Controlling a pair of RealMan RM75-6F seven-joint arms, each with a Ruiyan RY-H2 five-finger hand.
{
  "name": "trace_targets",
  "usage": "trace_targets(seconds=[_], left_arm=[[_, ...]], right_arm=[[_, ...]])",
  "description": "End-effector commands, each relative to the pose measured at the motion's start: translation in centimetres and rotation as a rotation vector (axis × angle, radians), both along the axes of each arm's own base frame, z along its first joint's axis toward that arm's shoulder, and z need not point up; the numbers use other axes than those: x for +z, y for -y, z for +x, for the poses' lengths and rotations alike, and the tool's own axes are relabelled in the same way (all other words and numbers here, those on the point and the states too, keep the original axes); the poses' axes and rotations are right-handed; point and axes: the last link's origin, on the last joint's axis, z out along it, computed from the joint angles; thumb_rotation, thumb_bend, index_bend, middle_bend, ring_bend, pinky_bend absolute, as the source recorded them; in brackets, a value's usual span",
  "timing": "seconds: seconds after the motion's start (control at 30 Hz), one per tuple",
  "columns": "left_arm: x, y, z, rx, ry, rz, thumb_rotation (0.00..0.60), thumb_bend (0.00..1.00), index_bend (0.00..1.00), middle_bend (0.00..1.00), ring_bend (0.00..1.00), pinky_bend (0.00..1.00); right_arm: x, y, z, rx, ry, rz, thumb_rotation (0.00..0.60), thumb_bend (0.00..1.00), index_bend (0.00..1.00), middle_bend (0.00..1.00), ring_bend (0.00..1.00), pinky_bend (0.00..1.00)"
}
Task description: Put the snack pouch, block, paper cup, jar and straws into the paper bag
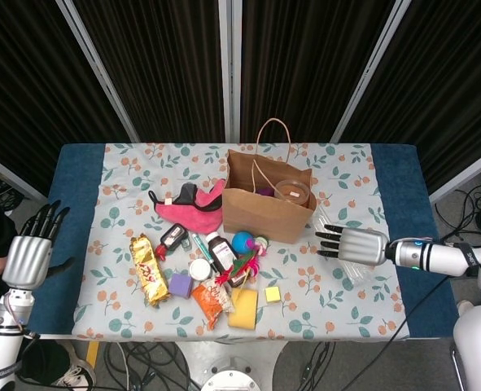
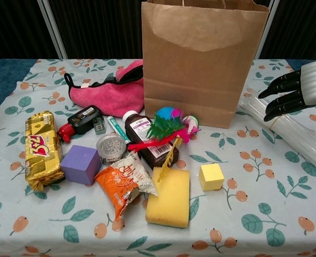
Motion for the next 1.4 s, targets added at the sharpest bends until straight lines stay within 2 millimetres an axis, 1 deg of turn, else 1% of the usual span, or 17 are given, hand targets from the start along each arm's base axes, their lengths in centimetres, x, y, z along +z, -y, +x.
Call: trace_targets(seconds=[0.03, 0.13, 0.33, 0.47, 0.7, 0.9, 1.07, 1.3, 1.4], left_arm=[[0.0, -0.1, 0.0, -0.001, 0.0, 0.001, 0.6, 0.03, 0.12, 0.14, 0.08, 0.21], [0.0, -0.2, 0.0, 0.001, 0.0, 0.004, 0.6, 0.03, 0.12, 0.14, 0.08, 0.21], [-0.1, -0.3, -0.1, 0.004, 0.007, 0.004, 0.6, 0.03, 0.12, 0.14, 0.08, 0.21], [-0.3, -0.5, -0.1, 0.005, 0.011, 0.007, 0.6, 0.03, 0.12, 0.13, 0.08, 0.21], [-0.2, -0.7, -0.4, 0.008, 0.001, 0.017, 0.6, 0.03, 0.12, 0.14, 0.08, 0.21], [0.1, -0.7, -0.7, 0.01, 0.0, 0.025, 0.6, 0.03, 0.12, 0.13, 0.08, 0.21], [0.3, -0.5, -1.0, 0.019, 0.006, 0.03, 0.6, 0.03, 0.12, 0.14, 0.08, 0.21], [0.8, -0.3, -1.3, 0.022, 0.013, 0.04, 0.6, 0.03, 0.12, 0.14, 0.08, 0.21], [0.9, -0.3, -1.3, 0.018, 0.018, 0.043, 0.6, 0.03, 0.12, 0.13, 0.08, 0.21]], right_arm=[[-0.5, 0.1, 0.1, -0.007, 0.003, 0.005, 0.6, 0.0, 0.14, 0.18, 0.0, 0.14], [-0.6, 0.2, 0.0, -0.009, -0.016, 0.009, 0.6, 0.0, 0.14, 0.18, 0.0, 0.14], [0.6, 0.8, -0.6, -0.024, -0.072, -0.003, 0.6, 0.0, 0.14, 0.18, 0.0, 0.14], [0.5, 0.9, -0.9, -0.011, -0.112, -0.005, 0.6, 0.0, 0.12, 0.16, 0.0, 0.14], [-0.4, 0.6, -1.1, 0.007, -0.123, 0.006, 0.6, 0.0, 0.1, 0.13, 0.0, 0.14], [-1.2, 0.5, -0.3, 0.018, -0.091, 0.023, 0.6, 0.0, 0.1, 0.12, 0.0, 0.15], [-2.9, 0.0, 0.3, 0.034, -0.075, 0.061, 0.6, 0.0, 0.09, 0.12, 0.0, 0.14], [-3.8, -0.2, 1.0, 0.053, -0.052, 0.078, 0.6, 0.0, 0.1, 0.11, 0.0, 0.14], [-5.0, -0.6, 1.6, 0.046, -0.013, 0.091, 0.6, 0.0, 0.1, 0.11, 0.0, 0.13]])
